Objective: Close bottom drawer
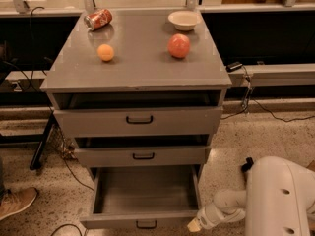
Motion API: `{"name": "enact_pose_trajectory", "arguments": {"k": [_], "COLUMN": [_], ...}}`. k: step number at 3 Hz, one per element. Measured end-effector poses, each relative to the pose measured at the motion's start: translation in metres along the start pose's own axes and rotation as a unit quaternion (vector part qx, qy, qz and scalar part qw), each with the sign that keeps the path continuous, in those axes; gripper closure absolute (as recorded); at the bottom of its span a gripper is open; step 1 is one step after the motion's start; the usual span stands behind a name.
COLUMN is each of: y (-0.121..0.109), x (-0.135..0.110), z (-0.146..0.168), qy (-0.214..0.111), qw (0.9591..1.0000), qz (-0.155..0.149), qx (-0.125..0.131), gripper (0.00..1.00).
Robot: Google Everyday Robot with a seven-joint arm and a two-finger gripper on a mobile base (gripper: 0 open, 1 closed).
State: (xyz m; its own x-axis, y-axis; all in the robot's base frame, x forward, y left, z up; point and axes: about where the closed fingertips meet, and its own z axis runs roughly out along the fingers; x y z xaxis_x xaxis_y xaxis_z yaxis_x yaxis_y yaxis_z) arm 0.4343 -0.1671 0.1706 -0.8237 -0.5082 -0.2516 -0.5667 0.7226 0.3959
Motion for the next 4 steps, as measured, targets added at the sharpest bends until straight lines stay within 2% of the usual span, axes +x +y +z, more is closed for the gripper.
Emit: {"name": "enact_pose_trajectory", "arguments": {"k": [1,2,3,4], "y": [-0.001,-0.005,-0.005,-0.01], "x": [-0.001,-0.028,-0.028,-0.04], "z": [0.0,0.005,0.005,0.013], "qy": [-0.002,-0.039,-0.039,-0.068], "qw": [1.0,0.9992,0.9992,0.9976], "qz": [0.0,-0.01,-0.01,-0.01], "qx": [0.0,0.0,0.0,0.002], "gripper": [1.0,1.0,1.0,1.0]}}
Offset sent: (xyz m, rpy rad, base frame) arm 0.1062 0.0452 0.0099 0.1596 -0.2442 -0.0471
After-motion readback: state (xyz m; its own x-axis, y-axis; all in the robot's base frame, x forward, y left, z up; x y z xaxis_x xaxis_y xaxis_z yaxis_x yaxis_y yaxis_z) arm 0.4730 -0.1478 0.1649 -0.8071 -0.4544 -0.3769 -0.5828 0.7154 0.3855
